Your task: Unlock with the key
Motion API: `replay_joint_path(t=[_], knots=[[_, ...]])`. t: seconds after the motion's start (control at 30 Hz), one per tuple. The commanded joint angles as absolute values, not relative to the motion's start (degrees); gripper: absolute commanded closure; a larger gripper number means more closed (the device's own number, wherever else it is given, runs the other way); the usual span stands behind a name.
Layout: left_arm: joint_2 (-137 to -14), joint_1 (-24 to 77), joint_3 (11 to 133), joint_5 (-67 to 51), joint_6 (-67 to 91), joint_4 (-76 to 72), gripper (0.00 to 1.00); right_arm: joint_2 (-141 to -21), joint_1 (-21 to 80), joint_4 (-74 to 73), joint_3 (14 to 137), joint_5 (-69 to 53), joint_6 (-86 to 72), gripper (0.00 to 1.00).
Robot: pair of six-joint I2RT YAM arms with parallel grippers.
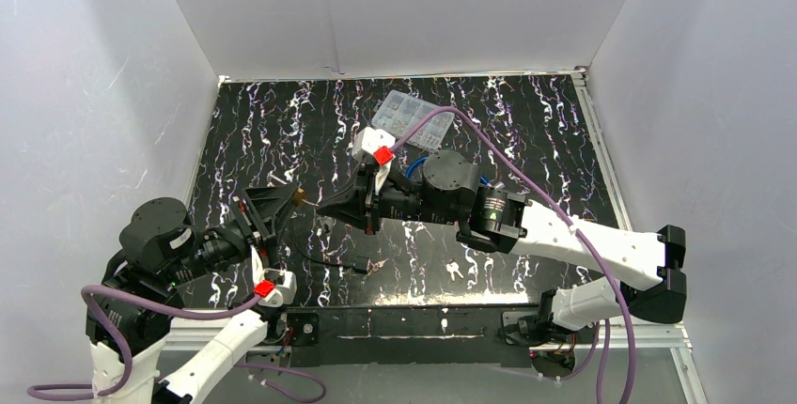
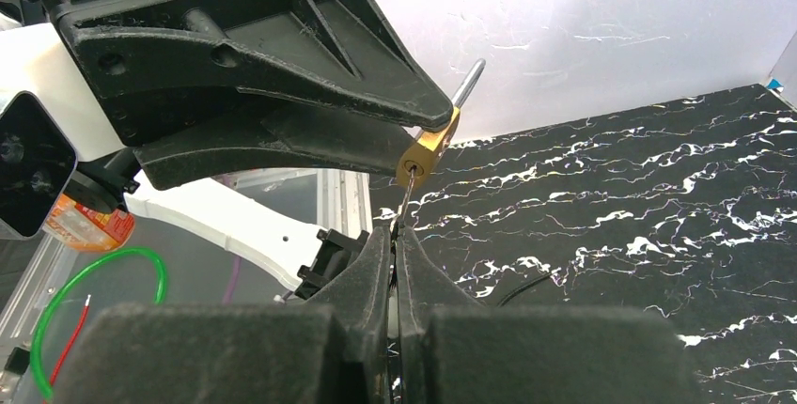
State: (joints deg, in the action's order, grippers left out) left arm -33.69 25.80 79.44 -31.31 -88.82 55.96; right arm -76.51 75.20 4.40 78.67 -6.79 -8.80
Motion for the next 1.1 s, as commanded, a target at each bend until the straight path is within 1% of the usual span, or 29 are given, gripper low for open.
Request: replay_joint_path(t=[0.0,0.3,0.6,0.93,1.07], knots=[[-33.8,25.5,79.4,-32.3,-90.2,56.2,1.0,-76.5,75.6,6.3,81.6,-6.6,-9.3,0.99],[-33.5,25.5,79.6,-32.6,-90.6,56.2,1.0,-77.6,75.5,5.7,82.5,-6.5,-10.1,0.99],[-33.2,25.5,79.1,-32.2,-92.2,56.0,1.0,-81.5,75.5,1.0,88.3,-3.7,-12.5,0.99],[-31.3,25.5,75.7,-33.6,-103.7,57.3,1.0,-83.2,75.5,1.0,90.5,-3.9,-15.1,0.99],[-31.6,25.5,75.7,-33.2,-104.3,57.3,1.0,-83.4,75.5,1.4,90.7,-3.2,-15.8,0.99]])
